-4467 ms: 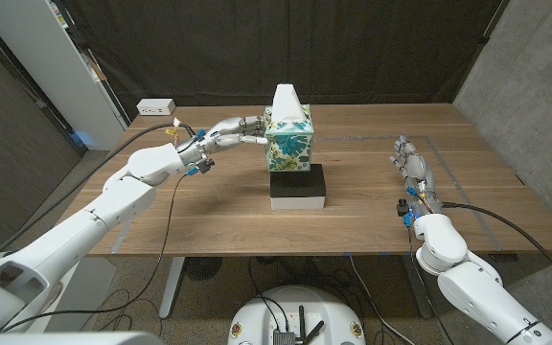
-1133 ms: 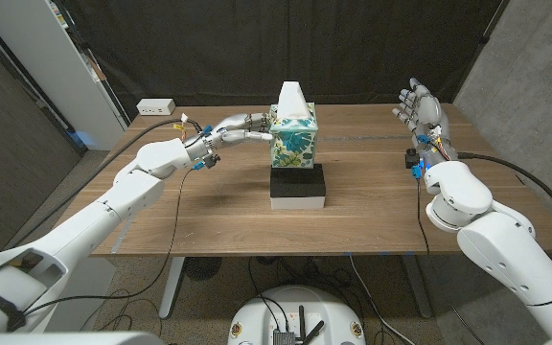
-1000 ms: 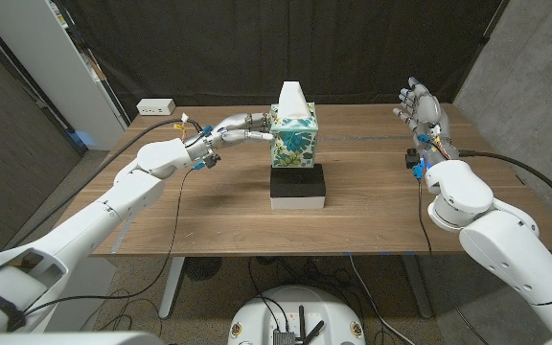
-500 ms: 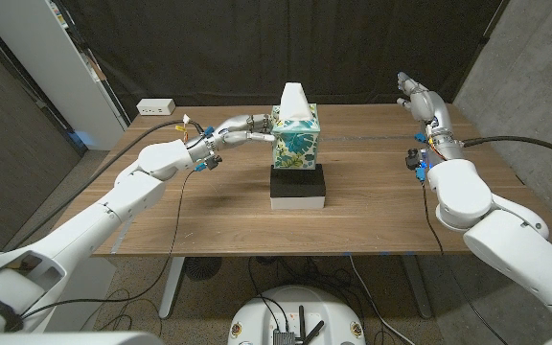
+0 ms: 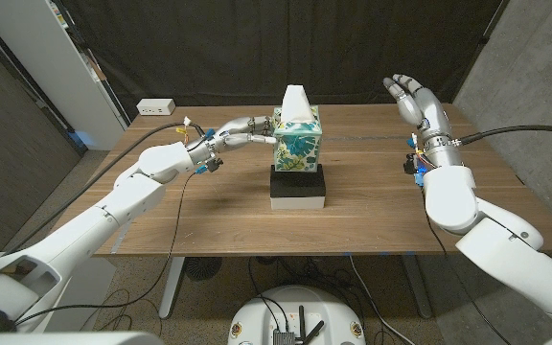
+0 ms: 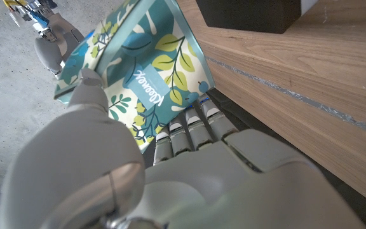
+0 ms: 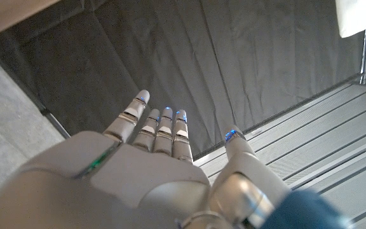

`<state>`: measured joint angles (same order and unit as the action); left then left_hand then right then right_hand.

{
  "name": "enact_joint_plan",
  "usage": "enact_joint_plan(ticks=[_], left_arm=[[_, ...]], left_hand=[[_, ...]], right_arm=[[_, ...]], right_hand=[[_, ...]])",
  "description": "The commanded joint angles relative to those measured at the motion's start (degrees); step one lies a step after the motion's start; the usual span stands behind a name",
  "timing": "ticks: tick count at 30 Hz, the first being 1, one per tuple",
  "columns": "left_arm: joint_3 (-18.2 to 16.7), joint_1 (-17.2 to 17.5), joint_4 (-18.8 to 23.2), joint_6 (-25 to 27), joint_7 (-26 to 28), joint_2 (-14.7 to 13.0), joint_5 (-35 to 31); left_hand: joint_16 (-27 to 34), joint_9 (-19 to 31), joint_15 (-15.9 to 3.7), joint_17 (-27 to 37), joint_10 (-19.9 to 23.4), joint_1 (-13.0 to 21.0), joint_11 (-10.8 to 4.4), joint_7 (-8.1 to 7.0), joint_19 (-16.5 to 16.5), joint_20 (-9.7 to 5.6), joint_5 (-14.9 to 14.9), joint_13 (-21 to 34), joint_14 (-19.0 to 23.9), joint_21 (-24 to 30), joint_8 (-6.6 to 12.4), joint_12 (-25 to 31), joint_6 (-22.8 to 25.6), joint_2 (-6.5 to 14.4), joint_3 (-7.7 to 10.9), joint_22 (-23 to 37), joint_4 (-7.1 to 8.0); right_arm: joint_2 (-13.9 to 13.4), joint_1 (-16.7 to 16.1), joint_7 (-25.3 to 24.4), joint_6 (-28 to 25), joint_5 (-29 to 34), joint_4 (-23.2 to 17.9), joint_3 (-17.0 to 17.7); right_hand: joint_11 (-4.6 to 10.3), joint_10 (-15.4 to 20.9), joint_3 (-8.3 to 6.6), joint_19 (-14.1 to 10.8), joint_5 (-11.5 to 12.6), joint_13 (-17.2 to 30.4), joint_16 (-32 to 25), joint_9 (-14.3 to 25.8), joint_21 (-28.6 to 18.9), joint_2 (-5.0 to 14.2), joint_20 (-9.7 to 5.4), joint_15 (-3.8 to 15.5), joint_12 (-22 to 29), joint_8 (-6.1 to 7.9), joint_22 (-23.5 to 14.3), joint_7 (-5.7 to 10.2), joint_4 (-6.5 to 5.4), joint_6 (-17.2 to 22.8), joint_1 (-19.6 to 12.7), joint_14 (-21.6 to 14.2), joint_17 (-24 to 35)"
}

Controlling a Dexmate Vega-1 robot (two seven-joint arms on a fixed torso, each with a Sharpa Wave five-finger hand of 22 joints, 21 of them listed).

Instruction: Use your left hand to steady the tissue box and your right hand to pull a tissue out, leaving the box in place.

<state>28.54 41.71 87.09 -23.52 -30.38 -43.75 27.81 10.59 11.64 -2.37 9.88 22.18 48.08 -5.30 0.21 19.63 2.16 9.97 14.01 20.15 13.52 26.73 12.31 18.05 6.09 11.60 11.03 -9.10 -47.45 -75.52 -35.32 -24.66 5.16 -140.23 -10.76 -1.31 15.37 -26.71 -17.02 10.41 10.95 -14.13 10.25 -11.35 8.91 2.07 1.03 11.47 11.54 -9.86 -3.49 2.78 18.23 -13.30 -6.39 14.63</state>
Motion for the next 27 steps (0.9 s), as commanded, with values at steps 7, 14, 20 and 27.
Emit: enact_joint_plan(ticks=[7, 14, 20, 27], left_arm=[[-0.77, 2.84, 3.95, 1.25, 1.95, -1.75, -0.05], [-0.96, 3.3, 4.27, 1.0, 2.03, -2.0, -0.01], [-0.96, 3.24, 3.99, 0.82, 1.9, -1.9, 0.04], [-0.71, 2.46, 3.14, 0.58, 1.35, -1.37, 0.04]], left_hand=[[-0.09, 0.79, -2.43, 0.15, 0.12, -0.09, -0.19, 0.96, 0.01, 0.31, 0.3, 0.07, 0.03, -0.34, 3.56, -0.16, 1.5, 0.41, 0.49, 0.18, 0.05], [-0.07, 0.8, -2.39, 0.14, 0.14, -0.12, -0.12, 0.98, 0.0, 0.3, 0.3, 0.07, 0.05, -0.34, 3.57, -0.16, 1.54, 0.38, 0.58, 0.18, 0.03], [-0.08, 0.8, -2.37, 0.13, 0.15, -0.14, -0.14, 0.92, -0.04, 0.32, 0.3, 0.09, 0.03, -0.36, 3.57, -0.15, 1.53, 0.35, 0.68, 0.18, 0.01], [-0.09, 0.8, -2.46, 0.13, 0.18, -0.17, -0.17, 0.94, 0.01, 0.32, 0.3, 0.1, 0.01, -0.34, 3.55, -0.14, 1.5, 0.34, 0.75, 0.18, 0.01]], right_arm=[[-1.44, 0.3, 0.36, -2.22, 19.38, 0.45, -5.48], [-0.14, 1.34, -0.46, -4.37, 28.99, 1.61, -9.42], [0.36, 1.45, 0.23, -4.15, 33.65, 2.44, -10.65], [2.03, 1.7, 0.82, -3.83, 36.99, 3.43, -11.31]], right_hand=[[-0.09, 0.83, -0.14, -0.4, 0.29, 0.05, -0.35, 0.23, -0.17, 0.3, -0.21, 0.13, 0.48, 0.38, -0.1, -0.1, 0.51, 1.04, -0.81, -0.53, 0.1], [0.82, 1.61, -1.32, -0.42, 0.64, 0.04, -0.43, 0.24, -0.11, 1.84, -1.11, 1.52, 0.54, 0.44, -0.1, 0.9, 0.7, 2.0, -1.81, -0.79, 0.02], [0.59, 2.08, -1.1, -0.6, 0.5, 0.05, -0.53, 0.24, -0.15, 1.0, -0.79, 1.2, 0.6, 0.49, -0.09, 0.85, 0.89, 2.57, -1.72, -1.15, -0.05], [0.78, 2.54, -1.09, -1.39, 0.46, 0.07, -0.68, 0.26, -0.42, 0.8, -0.63, 1.32, 0.66, 0.63, -0.11, 1.21, 1.08, 3.37, -1.79, -1.64, -0.12]])
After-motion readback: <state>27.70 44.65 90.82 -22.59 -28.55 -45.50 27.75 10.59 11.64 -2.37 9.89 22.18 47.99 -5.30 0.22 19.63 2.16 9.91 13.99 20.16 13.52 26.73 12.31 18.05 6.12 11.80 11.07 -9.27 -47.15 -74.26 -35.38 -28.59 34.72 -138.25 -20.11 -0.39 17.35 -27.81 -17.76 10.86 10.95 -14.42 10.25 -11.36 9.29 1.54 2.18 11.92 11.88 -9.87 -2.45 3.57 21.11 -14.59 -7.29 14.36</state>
